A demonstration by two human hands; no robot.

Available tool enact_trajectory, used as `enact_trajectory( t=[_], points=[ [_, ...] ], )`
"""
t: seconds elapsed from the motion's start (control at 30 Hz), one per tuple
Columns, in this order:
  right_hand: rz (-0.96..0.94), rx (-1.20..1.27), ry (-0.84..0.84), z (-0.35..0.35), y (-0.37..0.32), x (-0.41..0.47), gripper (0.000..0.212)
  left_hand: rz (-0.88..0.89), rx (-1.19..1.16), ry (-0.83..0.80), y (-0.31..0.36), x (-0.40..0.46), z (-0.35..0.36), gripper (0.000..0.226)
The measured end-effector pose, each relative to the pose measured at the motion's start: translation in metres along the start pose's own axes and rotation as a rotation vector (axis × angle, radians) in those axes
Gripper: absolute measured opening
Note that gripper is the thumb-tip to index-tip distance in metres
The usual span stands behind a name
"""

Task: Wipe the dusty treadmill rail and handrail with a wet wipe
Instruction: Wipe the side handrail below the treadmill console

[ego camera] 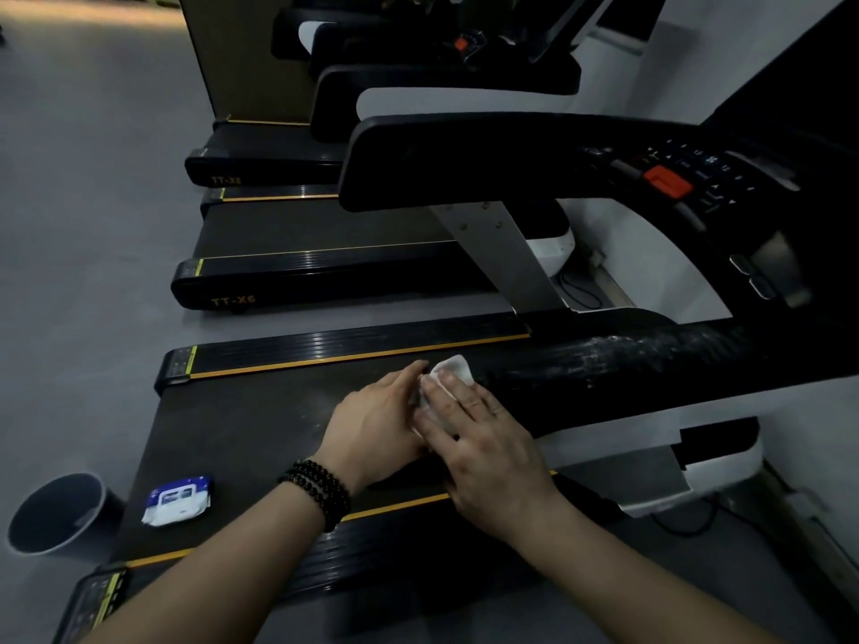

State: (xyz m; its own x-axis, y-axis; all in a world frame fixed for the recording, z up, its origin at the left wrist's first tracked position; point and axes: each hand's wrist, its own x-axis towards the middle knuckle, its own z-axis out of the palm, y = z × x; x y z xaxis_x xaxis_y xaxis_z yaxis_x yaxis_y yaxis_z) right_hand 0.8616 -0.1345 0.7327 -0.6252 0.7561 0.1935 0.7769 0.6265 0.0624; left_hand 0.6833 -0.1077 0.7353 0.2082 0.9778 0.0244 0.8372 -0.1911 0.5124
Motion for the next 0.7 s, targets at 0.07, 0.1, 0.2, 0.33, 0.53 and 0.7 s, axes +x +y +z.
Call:
enact_trajectory(
  t=[0.07, 0.1, 0.2, 0.33, 0.53, 0.7],
  points=[
    [0.008, 0.003, 0.009, 0.001, 0.0, 0.0, 0.065, 0.01, -0.005, 0.006, -0.001, 0.001, 0.0, 0.085],
    [0.015, 0.005, 0.004, 0.001, 0.0, -0.001, 0.068, 0.017, -0.009, 0.01, -0.002, 0.001, 0.0, 0.084],
    [0.063, 0.013, -0.011, 0.0, 0.002, -0.001, 0.076, 0.043, -0.015, 0.033, -0.002, 0.0, -0.001, 0.081],
    [0.153, 0.06, -0.02, -0.007, -0.003, 0.008, 0.081, 0.057, 0.012, 0.051, 0.0, 0.003, -0.002, 0.081],
    [0.092, 0.042, -0.076, -0.012, 0.01, -0.008, 0.088, 0.055, 0.063, 0.01, -0.001, 0.01, -0.003, 0.077],
    [0.182, 0.084, -0.085, -0.023, 0.026, 0.004, 0.094, 0.041, 0.105, 0.008, 0.001, 0.011, -0.001, 0.093]
  ],
)
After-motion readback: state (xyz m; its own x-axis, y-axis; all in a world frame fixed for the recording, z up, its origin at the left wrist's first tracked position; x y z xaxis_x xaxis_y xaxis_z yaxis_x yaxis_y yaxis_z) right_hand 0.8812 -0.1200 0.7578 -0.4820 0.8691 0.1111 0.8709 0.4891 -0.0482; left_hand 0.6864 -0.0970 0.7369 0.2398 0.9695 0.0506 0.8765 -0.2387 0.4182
